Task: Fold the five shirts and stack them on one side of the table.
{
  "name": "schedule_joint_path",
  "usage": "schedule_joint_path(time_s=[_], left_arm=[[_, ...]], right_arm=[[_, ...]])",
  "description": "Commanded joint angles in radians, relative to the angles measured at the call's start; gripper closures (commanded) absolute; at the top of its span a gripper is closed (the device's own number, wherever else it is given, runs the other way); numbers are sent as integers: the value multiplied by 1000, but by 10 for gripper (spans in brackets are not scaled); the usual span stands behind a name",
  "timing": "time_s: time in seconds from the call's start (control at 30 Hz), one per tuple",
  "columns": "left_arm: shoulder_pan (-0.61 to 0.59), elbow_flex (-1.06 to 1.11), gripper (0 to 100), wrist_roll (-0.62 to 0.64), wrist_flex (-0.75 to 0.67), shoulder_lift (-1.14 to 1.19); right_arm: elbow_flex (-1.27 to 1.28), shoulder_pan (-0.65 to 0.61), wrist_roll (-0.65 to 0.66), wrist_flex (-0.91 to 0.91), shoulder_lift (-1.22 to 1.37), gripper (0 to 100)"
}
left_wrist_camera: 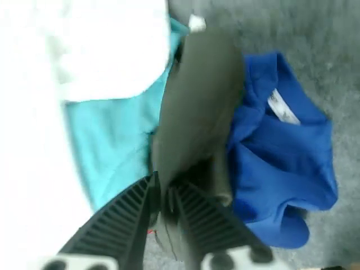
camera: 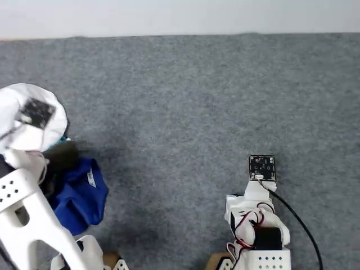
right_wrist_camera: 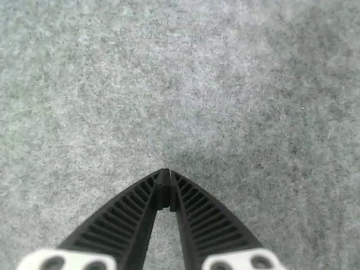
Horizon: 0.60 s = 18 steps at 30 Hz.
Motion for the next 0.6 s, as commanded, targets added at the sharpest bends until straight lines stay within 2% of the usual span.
schedule_joint_path(time_s=[0.0,0.27,0.57], left_arm=[[55,-242,998,127,114,-8],[250,-582,998,417,230,-6],[450,-977,998,562,233,-3]], right_arm=[[15,-2,-6,2,-4,989],[15,-2,-8,2,-4,989],[15,4,-8,2,-4,989]])
